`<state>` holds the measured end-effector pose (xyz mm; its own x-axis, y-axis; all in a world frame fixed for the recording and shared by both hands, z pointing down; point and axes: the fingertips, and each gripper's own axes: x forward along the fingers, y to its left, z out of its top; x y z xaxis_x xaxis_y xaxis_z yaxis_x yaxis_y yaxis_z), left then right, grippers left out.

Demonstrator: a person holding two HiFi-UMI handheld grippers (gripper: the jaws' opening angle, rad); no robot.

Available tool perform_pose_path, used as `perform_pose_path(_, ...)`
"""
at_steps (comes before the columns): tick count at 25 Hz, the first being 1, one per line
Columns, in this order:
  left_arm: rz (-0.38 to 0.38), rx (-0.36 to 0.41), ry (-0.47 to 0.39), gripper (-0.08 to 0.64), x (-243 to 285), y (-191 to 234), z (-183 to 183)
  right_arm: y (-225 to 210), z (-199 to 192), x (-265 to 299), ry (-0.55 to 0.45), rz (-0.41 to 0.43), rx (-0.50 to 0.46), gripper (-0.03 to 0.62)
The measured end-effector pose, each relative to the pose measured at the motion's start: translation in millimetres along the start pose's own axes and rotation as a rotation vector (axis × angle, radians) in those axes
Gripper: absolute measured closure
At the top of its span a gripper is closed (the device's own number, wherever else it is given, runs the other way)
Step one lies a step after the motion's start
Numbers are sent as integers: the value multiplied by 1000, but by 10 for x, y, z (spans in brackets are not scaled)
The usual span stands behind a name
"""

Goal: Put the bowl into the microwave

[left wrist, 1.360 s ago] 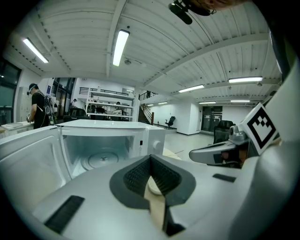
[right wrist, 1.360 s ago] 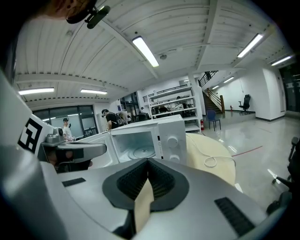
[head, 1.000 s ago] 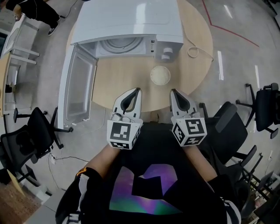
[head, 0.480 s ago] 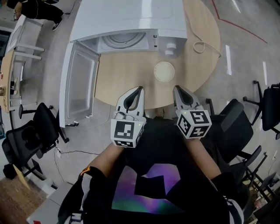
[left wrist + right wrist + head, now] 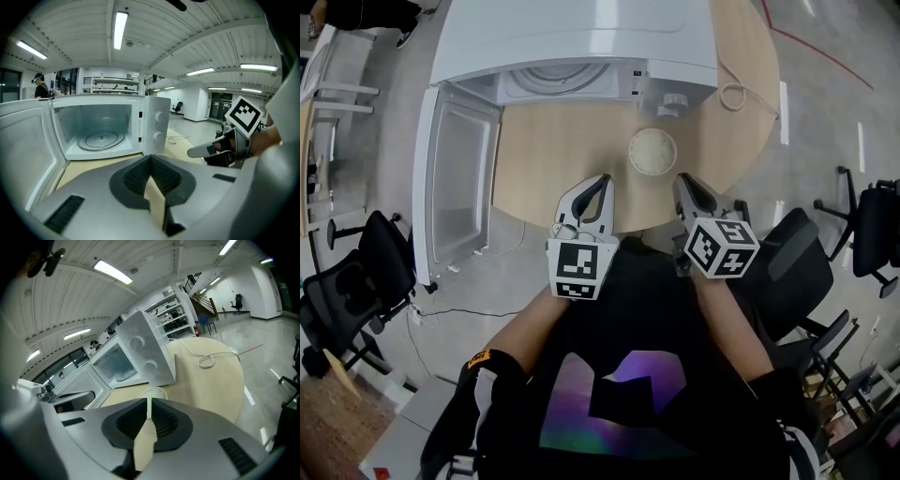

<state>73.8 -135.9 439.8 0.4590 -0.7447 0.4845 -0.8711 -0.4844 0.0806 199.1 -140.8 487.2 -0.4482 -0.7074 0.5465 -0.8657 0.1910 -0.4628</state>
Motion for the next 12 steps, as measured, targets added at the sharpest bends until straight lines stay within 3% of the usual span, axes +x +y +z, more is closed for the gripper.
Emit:
perform_pose_path(7,14,-29,28,512,216,193,-59,-230,-82,250,46,-50,82,572)
perform_pose_path(12,-3,-33,57,512,405,246,-96,-305,-112,391,73,-53,136,526)
